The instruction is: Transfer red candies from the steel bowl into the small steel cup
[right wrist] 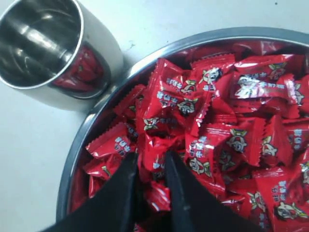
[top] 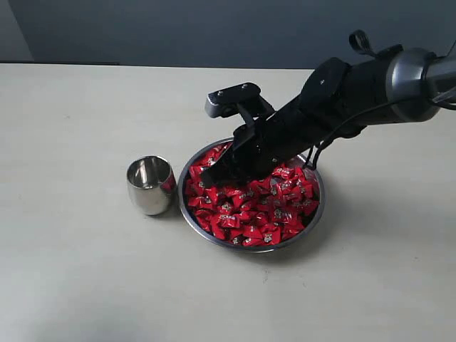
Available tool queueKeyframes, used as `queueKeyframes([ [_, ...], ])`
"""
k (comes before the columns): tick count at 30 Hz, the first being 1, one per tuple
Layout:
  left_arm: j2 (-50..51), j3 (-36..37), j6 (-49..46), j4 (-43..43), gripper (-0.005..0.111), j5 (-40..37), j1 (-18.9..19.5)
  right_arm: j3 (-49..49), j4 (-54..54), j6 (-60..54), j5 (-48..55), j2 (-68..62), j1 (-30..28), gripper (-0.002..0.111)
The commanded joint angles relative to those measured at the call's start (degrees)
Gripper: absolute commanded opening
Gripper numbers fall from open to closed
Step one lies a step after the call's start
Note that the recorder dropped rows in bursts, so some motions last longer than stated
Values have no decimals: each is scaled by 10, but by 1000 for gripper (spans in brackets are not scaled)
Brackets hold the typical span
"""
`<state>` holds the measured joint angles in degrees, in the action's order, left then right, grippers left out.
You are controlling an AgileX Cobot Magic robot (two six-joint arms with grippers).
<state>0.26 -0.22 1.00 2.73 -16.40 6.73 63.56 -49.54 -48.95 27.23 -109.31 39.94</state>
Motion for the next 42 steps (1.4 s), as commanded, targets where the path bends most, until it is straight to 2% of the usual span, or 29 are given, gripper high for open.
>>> queueKeyframes([
  [1,-3,2,1,-4,0,1,0,2,4,-3,-16,0,1,3],
  [31,-3,2,2,-2,0,1,0,2,17,-8,-50,-36,1,4],
  [33,-3,2,2,-2,0,1,0,2,17,-8,-49,-36,1,9],
  [37,-3,2,2,-2,0,1,0,2,16,-8,-49,-36,1,36],
  [38,-3,2,2,-2,0,1,0,2,16,-5,-51,-36,1,40],
  [42,-3,2,2,-2,0,1,0,2,16,-3,-51,-36,1,38],
])
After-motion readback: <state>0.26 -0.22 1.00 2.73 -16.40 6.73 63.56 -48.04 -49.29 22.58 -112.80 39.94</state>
